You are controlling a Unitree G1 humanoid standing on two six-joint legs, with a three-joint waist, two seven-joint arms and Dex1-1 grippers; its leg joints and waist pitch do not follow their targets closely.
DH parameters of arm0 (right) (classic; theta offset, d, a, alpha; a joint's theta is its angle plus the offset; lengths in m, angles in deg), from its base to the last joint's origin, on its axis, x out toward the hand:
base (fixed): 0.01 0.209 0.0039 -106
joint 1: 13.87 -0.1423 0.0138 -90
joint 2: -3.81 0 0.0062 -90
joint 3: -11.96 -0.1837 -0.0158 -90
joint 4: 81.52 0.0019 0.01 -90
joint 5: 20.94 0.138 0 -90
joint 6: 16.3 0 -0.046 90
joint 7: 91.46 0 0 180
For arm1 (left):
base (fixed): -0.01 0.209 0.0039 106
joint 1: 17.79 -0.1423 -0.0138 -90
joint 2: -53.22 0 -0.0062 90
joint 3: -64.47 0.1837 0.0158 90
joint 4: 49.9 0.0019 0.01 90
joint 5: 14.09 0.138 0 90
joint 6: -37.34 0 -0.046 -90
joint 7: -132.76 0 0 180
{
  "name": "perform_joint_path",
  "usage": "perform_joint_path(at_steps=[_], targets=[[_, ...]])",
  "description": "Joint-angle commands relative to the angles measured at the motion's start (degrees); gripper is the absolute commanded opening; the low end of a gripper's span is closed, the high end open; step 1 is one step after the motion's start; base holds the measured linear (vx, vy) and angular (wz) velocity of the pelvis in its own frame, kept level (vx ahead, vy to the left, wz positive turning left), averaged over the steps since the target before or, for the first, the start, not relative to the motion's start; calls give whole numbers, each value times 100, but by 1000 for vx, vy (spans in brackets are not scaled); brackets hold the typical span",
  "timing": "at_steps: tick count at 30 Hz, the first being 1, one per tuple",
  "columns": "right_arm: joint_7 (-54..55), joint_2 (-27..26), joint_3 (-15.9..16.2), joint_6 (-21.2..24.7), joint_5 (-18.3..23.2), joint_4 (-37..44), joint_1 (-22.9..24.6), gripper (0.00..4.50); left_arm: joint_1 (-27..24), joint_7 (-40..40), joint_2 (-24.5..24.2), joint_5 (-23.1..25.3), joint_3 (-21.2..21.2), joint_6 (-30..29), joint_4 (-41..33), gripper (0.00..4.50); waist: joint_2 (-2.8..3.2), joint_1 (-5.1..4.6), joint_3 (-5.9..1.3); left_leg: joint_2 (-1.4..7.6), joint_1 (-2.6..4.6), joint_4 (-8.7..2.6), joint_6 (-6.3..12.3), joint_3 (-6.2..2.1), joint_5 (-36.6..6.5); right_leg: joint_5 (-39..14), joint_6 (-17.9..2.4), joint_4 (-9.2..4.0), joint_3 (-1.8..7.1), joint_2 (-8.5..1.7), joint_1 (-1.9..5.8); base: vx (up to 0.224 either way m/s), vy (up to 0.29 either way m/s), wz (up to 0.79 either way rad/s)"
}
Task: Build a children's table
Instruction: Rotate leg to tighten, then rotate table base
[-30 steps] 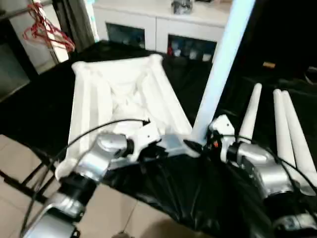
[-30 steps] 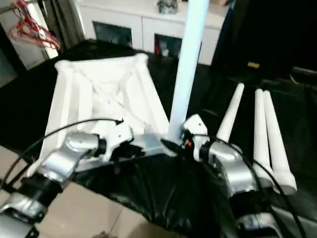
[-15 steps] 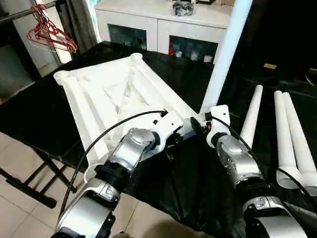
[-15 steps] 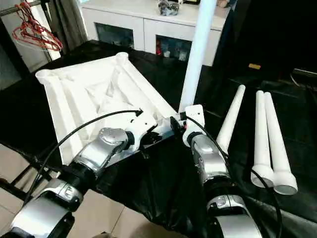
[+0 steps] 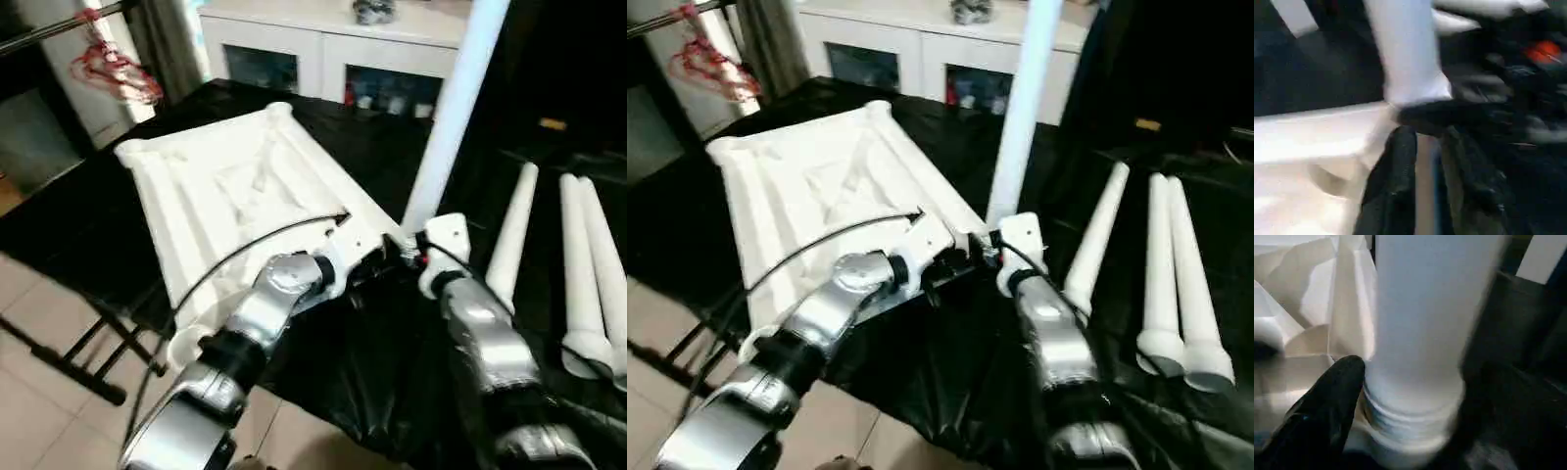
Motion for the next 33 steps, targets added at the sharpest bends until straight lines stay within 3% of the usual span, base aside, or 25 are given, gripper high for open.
perform_joint_path(at_steps=[1, 2, 3, 4, 6, 7, 8, 9, 10, 12, 13, 14, 16, 21, 22, 26, 28, 31, 32, 33], targets=[[-78, 90, 25, 256, 90, 523, 134, 421, -303, -18, -272, -45, -231, -287, -658, 104, -95, 11, -400, 204, -1, -369, 440, -72, -606, -321, -1167, -355, 273, -458, 366, 0, 0, 0], [-108, 150, 10, 391, 135, 784, 214, 421, -574, -20, -484, -81, -429, -561, -1247, 104, -106, -8, -390, 199, 1, -367, 452, -60, -620, -354, -1155, -365, 274, -446, 351, 0, 0, 0], [-110, 153, 9, 399, 138, 797, 218, 421, -588, -20, -495, -83, -440, -576, -1279, 104, -89, -20, -387, 213, 0, -379, 437, -74, -645, -399, -1161, -351, 270, -456, 364, 0, 0, 0], [-186, 209, 27, 506, 162, 971, 269, 421, -782, -10, -638, -89, -561, -785, -1714, 104, -190, -22, -366, 189, 29, -380, 413, -40, -756, -755, -1088, -404, 271, -428, 327, 0, 0, 0], [-300, 275, 76, 610, 164, 1133, 312, 421, -959, 16, -784, -85, -657, -955, -2104, 104, -111, -16, -347, 217, 37, -407, 333, -54, -818, -1025, -1019, -415, 273, -426, 305, 0, 0, 0], [-359, 310, 110, 643, 153, 1189, 318, 421, -1055, 24, -864, -59, -730, -1116, -2332, 104, -179, -27, -328, 210, 40, -413, 308, -42, -871, -1137, -958, -447, 276, -410, 282, 0, 0, 0], [-534, 388, 190, 759, 171, 1338, 342, 421, -1258, 56, -1051, 23, -865, -1426, -2796, 104, -151, -5, -342, 223, 56, -415, 268, -55, -867, -1115, -973, -406, 279, -424, 293, 0, 0, 0], [-591, 409, 212, 811, 183, 1392, 353, 421, -1315, 60, -1108, 49, -898, -1525, -2928, 104, -196, -7, -340, 234, 52, -423, 277, -55, -857, -1092, -981, -404, 283, -432, 301, 0, 0, 0], [-678, 440, 244, 901, 203, 1482, 371, 421, -1401, 60, -1195, 87, -945, -1684, -3128, 104, -153, -12, -316, 231, 33, -435, 270, -60, -865, -1145, -955, -407, 281, -425, 291, 0, 0, 0], [-1045, 627, 418, 1371, 303, 1802, 425, 421, -1811, 78, -1695, 478, -1108, -2363, -3855, 104, -206, -15, -306, 240, 47, -446, 235, -73, -869, -1121, -912, -385, 284, -417, 303, 0, 0, 0], [-1115, 671, 460, 1481, 329, 1877, 439, 421, -1901, 74, -1815, 560, -1130, -2526, -4006, 104, -200, -12, -303, 231, 27, -446, 248, -84, -838, -1106, -890, -379, 284, -425, 319, 0, 0, 0], [-1207, 726, 510, 1565, 355, 1953, 453, 421, -1992, 57, -1914, 635, -1198, -2690, -4141, 104, -236, -29, -292, 206, 35, -439, 233, -62, -837, -1187, -842, -413, 284, -405, 291, 0, 0, 0], [-1482, 888, 629, 1897, 536, 2172, 498, 421, -2202, -81, -2153, 906, -1370, -3076, -4423, 104, -229, -16, -279, 219, 58, -453, 172, -76, -879, -1235, -873, -406, 290, -412, 290, 0, 0, 0], [-2052, 1278, 920, 2304, 655, 2480, 643, 421, -2535, -373, -2513, 1474, -1566, -3704, -4692, 104, -233, -10, -278, 219, 75, -452, 141, -86, -960, -1203, -866, -418, 288, -405, 274, 0, 0, 0], [-2176, 1377, 989, 2383, 607, 2520, 709, 421, -2584, -560, -2598, 1648, -1642, -4119, -4789, 104, -260, -2, -266, 220, 67, -458, 125, -88, -1027, -1249, -876, -417, 296, -414, 277, 0, 0, 0], [-2179, 1452, 1069, 2532, 477, 2528, 737, 421, -2554, -672, -2716, 1687, -1607, -4482, -4892, 104, -260, 32, -264, 207, 97, -447, 108, -85, -1060, -1391, -894, -448, 303, -414, 247, 0, 0, 0], [-2185, 1500, 1103, 2741, 559, 2624, 747, 421, -2508, -639, -2740, 1711, -1563, -4645, -4867, 104, -214, 56, -264, 203, 105, -449, 62, -89, -1133, -1414, -897, -453, 305, -407, 246, 0, 0, 0], [-2200, 1522, 1159, 2943, 627, 2712, 797, 421, -2525, -493, -2791, 1614, -1474, -4586, -4647, 77, -230, 94, -282, 204, 89, -445, 56, -101, -1046, -1255, -895, -429, 302, -413, 266, 0, 0, 0], [-2185, 1506, 1185, 2996, 624, 2684, 795, 393, -2554, -374, -2838, 1560, -1385, -4534, -4538, 66, -160, 80, -284, 196, 99, -433, 26, -95, -1107, -1163, -903, -444, 302, -395, 251, 0, 0, 0], [-2177, 1500, 1195, 3007, 618, 2671, 794, 386, -2564, -336, -2853, 1541, -1356, -4518, -4504, 56, -177, 95, -293, 188, 92, -429, 26, -101, -1079, -1105, -903, -432, 300, -396, 262, 0, 0, 0]])
